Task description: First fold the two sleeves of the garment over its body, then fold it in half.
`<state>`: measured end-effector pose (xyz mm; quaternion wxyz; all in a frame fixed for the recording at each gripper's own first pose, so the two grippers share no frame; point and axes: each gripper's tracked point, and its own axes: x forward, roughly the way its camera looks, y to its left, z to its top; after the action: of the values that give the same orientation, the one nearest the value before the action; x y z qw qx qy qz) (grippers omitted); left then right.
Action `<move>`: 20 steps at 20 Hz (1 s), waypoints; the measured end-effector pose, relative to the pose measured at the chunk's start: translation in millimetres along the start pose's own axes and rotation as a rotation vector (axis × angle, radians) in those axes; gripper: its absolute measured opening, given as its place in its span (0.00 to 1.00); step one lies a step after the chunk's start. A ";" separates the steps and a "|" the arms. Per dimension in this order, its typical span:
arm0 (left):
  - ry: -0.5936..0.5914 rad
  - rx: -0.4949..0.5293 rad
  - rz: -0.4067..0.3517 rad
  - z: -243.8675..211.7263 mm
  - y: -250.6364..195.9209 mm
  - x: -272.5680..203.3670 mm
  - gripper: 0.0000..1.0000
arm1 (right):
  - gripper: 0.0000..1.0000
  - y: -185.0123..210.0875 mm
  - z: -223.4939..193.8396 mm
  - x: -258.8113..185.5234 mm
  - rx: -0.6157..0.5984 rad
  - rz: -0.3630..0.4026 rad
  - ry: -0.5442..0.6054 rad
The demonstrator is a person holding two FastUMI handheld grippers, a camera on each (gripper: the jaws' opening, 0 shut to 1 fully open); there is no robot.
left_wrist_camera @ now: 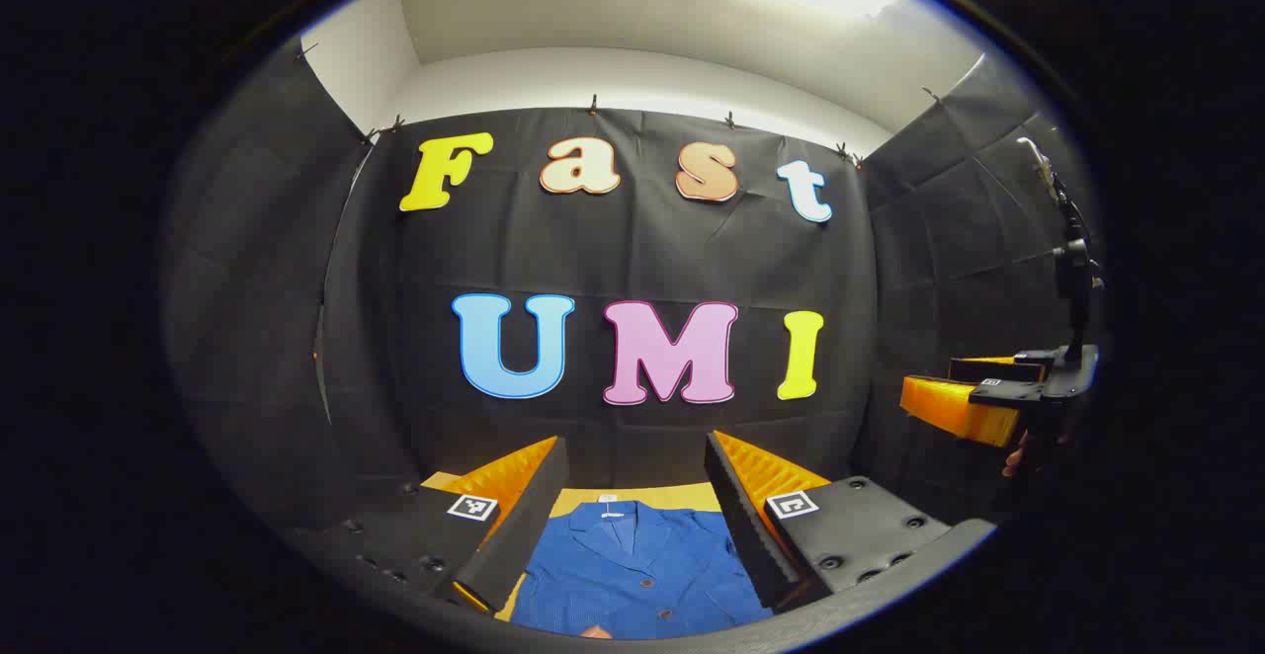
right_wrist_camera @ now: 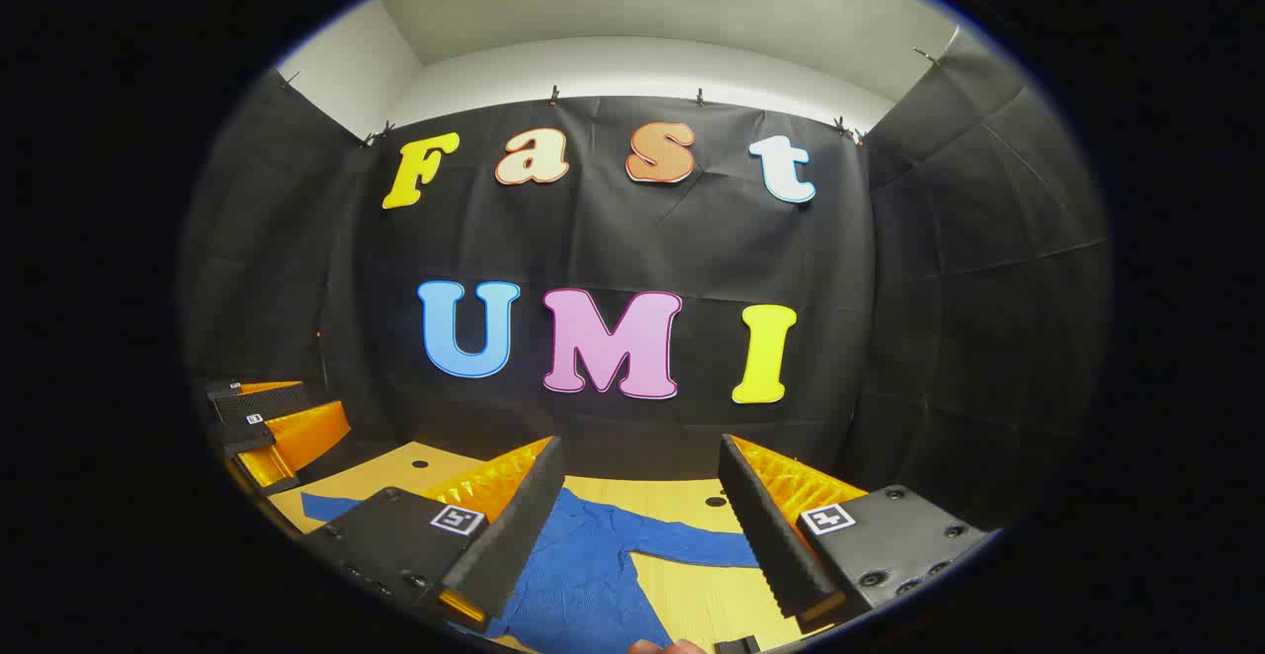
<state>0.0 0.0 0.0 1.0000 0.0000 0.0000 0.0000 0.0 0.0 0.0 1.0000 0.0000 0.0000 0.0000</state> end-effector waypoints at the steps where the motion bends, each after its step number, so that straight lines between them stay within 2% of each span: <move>1: 0.003 0.000 -0.004 -0.2 -1.4 0.1 0.82 | 1.00 -1.1 -0.5 -1.5 0.000 -0.005 -0.001; 11: 0.008 0.003 -0.003 -1.2 -5.0 -5.9 0.82 | 0.99 -3.0 0.0 -5.2 0.017 -0.015 0.000; 12: 0.011 0.002 0.000 -2.1 -4.0 -4.9 0.80 | 0.91 -3.5 -0.6 -5.4 0.019 -0.015 0.000; 15: 0.013 -0.002 0.002 -0.8 -3.3 -4.8 0.81 | 0.90 -5.3 1.4 -5.0 0.019 -0.016 -0.002; 16: 0.012 -0.003 0.003 -1.1 -3.8 -4.1 0.82 | 0.86 -6.0 2.0 -6.2 0.019 -0.015 -0.004; 20: 0.010 0.002 0.001 -1.9 -4.5 -4.2 0.82 | 0.86 -3.4 2.4 -5.7 0.024 -0.009 -0.005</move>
<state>-4.2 -4.5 -1.9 1.0000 0.0010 0.0052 0.0004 -5.7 -3.4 2.4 0.9999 0.0119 -0.0026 -0.0044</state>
